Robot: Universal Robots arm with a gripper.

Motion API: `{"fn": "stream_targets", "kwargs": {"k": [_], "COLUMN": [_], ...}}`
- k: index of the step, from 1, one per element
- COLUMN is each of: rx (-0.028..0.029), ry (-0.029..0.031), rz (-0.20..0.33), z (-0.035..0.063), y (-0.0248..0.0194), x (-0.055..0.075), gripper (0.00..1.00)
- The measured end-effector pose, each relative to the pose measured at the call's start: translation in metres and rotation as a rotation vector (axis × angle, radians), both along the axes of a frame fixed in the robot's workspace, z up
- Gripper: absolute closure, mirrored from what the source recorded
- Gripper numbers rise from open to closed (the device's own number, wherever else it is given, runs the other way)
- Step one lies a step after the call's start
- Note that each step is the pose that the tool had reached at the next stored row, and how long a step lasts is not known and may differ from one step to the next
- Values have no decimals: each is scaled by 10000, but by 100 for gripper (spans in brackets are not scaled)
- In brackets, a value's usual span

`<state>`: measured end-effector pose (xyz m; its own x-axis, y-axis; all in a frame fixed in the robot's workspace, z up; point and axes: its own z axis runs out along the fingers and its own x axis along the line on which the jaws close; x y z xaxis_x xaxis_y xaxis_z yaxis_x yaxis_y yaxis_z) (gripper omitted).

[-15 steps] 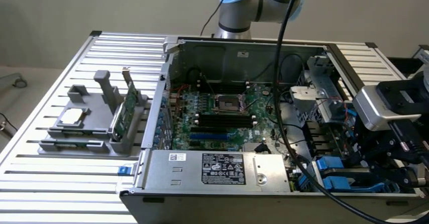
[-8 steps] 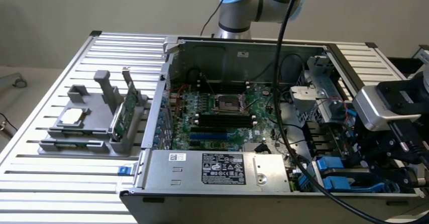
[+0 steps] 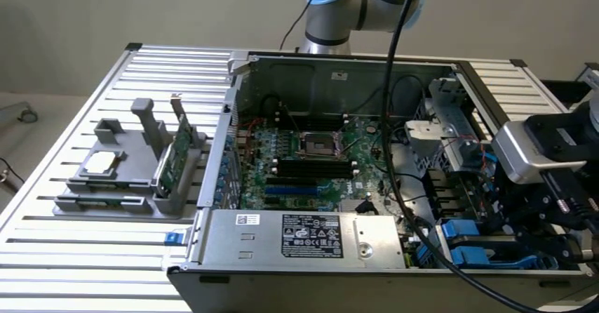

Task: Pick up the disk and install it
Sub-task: 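Insert the disk into the insertion slot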

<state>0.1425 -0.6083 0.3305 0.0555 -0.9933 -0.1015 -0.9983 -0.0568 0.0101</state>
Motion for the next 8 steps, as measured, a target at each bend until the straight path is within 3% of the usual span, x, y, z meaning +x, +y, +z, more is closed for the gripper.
{"fn": "stream_targets", "kwargs": {"k": [8], "rx": [-2], "ry": [0], "rz": [0], "z": [-8], "y": [0], "x": [0], "gripper": [89]}}
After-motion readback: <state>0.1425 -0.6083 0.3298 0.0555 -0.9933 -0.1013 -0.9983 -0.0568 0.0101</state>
